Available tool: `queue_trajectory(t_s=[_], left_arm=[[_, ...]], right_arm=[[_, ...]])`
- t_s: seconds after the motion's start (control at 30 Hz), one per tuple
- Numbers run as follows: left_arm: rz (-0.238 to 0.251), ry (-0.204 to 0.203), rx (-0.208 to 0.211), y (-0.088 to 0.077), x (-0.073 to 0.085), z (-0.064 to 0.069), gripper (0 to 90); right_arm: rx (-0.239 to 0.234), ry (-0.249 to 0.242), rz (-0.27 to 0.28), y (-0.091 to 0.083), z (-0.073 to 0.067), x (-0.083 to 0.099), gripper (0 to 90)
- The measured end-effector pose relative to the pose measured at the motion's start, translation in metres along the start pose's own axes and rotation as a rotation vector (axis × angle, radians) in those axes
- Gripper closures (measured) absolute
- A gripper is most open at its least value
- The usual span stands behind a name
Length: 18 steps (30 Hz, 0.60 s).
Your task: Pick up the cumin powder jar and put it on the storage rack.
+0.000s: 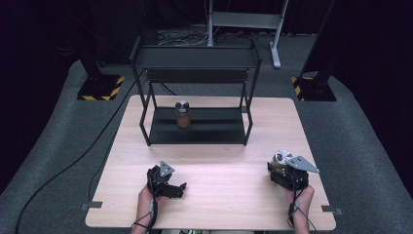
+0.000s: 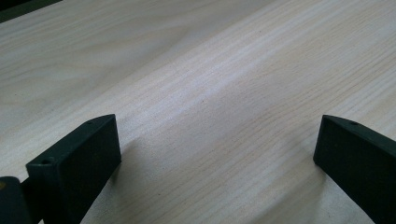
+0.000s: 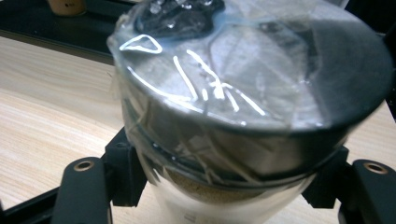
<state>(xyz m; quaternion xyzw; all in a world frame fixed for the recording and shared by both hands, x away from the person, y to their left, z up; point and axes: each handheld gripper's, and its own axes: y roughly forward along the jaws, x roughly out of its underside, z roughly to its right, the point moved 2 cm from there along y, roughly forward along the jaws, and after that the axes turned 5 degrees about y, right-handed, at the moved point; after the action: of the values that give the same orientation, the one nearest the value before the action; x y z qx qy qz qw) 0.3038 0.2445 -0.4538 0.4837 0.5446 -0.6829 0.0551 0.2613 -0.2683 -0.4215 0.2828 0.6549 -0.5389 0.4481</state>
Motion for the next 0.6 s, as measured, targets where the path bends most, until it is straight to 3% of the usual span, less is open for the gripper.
queue_trajectory(t_s=[0.4,0.6], left_arm=[[0.0,-0.002,-0.002,0.0,0.0,0.0,0.2],[0.002,-0.001,-0.004,0.0,0.0,0.001,0.2]], right_arm=[[-0.03,0.026,0.025,0.002,-0.004,-0.006,29.8],[-0.026,0.009,0.022,0.003,-0.004,-0.011,29.8]])
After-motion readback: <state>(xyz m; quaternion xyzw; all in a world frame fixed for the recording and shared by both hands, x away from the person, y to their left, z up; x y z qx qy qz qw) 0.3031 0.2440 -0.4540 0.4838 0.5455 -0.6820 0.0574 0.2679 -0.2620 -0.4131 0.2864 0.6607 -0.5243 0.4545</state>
